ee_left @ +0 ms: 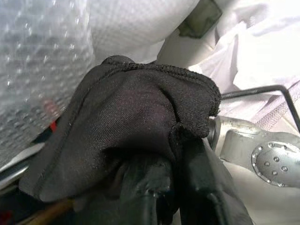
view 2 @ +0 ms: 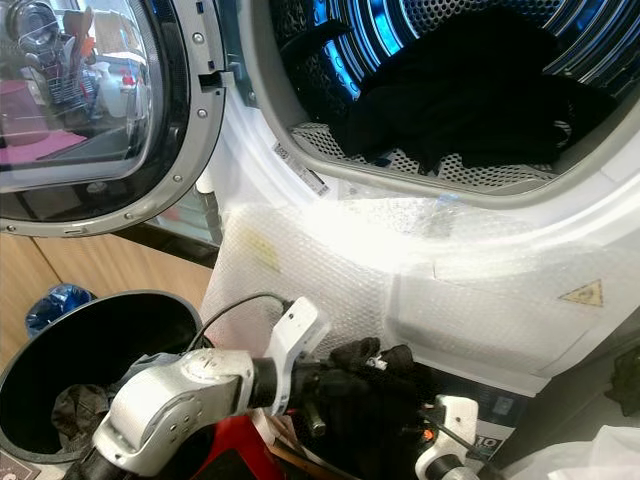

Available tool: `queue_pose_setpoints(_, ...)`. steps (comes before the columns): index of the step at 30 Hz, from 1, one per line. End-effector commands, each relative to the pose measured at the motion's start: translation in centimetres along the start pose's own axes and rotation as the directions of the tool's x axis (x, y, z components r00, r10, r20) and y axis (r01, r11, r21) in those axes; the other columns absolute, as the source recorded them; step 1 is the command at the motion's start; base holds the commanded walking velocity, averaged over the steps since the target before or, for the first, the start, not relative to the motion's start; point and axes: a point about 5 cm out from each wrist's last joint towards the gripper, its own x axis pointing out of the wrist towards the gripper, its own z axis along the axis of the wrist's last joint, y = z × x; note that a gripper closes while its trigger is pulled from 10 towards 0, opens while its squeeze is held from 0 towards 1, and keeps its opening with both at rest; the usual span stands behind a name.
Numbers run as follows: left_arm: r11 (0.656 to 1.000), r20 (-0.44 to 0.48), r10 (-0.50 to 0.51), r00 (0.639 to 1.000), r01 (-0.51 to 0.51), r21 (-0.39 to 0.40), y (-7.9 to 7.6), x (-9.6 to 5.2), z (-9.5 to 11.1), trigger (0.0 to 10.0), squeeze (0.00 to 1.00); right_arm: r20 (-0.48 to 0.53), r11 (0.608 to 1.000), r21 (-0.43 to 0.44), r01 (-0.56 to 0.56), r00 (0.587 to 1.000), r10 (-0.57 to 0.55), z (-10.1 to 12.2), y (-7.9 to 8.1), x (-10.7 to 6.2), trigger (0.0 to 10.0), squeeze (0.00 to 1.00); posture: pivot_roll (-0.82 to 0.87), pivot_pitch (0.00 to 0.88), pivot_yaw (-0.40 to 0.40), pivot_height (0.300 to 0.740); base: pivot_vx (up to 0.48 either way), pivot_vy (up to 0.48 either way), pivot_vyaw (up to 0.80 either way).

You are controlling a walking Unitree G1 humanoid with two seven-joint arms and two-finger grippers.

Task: Clothes washing

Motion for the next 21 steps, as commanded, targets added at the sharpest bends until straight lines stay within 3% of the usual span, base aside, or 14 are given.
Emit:
queue_pose_setpoints(1,1.000,0.033,-0.003,0.999,0.003,0.014,-0.3,-0.6,0.8,3.4,0.00,0.014,0.999,0.024,0.032,0.999,-0.033,0.0,-0.7,-0.5,0.0,0.00,-0.01,0.000,0.055,0.740,0.000,0.000,0.00)
queue_pose_setpoints(2,1.000,0.033,-0.003,0.999,0.003,0.014,-0.3,-0.6,0.8,3.4,0.00,0.014,0.999,0.024,0.032,0.999,-0.033,0.0,-0.7,-0.5,0.0,0.00,-0.01,0.000,0.055,0.740,0.000,0.000,0.00)
queue_pose_setpoints(3,1.000,0.029,-0.001,1.000,0.001,0.008,-0.4,-0.8,0.5,6.6,0.00,0.014,0.999,0.031,0.028,1.000,-0.028,-0.1,-0.7,-0.6,0.0,0.00,-0.01,0.000,0.055,0.740,0.000,0.000,0.00)
queue_pose_setpoints(4,1.000,0.029,-0.001,1.000,0.001,0.008,-0.4,-0.8,0.5,6.6,0.00,0.014,0.999,0.031,0.028,1.000,-0.028,-0.1,-0.7,-0.6,0.0,0.00,-0.01,0.000,0.055,0.740,0.000,0.000,0.00)
queue_pose_setpoints(5,1.000,0.014,-0.013,1.000,0.013,0.016,-0.5,-0.9,0.0,9.1,1.00,0.014,0.999,0.036,0.008,1.000,-0.009,-0.2,-0.5,-0.6,0.0,0.00,-0.01,0.000,0.056,0.740,0.000,0.000,0.00)
queue_pose_setpoints(8,0.998,-0.032,-0.038,0.999,0.039,0.042,-0.7,-1.2,-0.8,9.1,1.00,0.011,0.999,0.032,-0.006,1.000,0.006,-0.3,-0.3,-0.5,0.0,0.00,-0.01,0.000,0.056,0.740,0.000,0.000,0.00)
queue_pose_setpoints(9,0.993,-0.113,-0.020,0.993,0.034,0.117,-0.4,-1.5,-1.9,10.0,1.00,0.006,1.000,0.030,-0.007,1.000,0.007,-0.3,-0.3,-0.5,0.0,0.00,-0.01,0.000,0.058,0.740,0.000,0.000,0.00)
queue_pose_setpoints(11,0.957,-0.318,0.076,0.945,0.021,0.289,1.0,-2.8,-5.0,10.0,1.00,-0.006,0.999,0.028,-0.017,1.000,0.018,-0.7,0.0,-0.4,0.0,0.00,0.00,0.000,0.060,0.740,0.000,0.000,0.00)
queue_pose_setpoints(14,0.963,-0.326,0.152,0.933,-0.066,0.261,1.8,-3.2,-5.6,10.0,1.00,-0.018,0.999,0.025,-0.024,1.000,0.024,-1.0,0.1,-0.4,0.0,0.00,0.00,0.000,0.060,0.740,0.000,0.000,0.00)
queue_pose_setpoints(16,0.958,-0.318,0.162,0.934,-0.072,0.277,1.8,-3.3,-5.5,10.0,1.00,-0.017,0.999,0.030,-0.028,0.999,0.029,-1.1,0.2,-0.4,0.0,0.00,0.00,0.000,0.061,0.740,0.000,0.000,0.00)
queue_pose_setpoints(19,0.945,-0.204,0.269,0.941,-0.217,0.245,2.8,-3.4,-4.7,10.0,1.00,-0.015,0.998,0.033,-0.047,0.999,0.048,-1.2,0.4,-0.5,0.0,0.00,0.00,0.000,0.063,0.740,0.000,0.000,0.00)
queue_pose_setpoints(21,0.918,-0.117,0.345,0.931,-0.309,0.247,3.6,-3.6,-4.2,10.0,1.00,-0.014,0.998,0.033,-0.056,0.998,0.057,-1.1,0.4,-0.5,0.0,0.00,0.00,0.000,0.064,0.740,0.000,0.000,0.00)
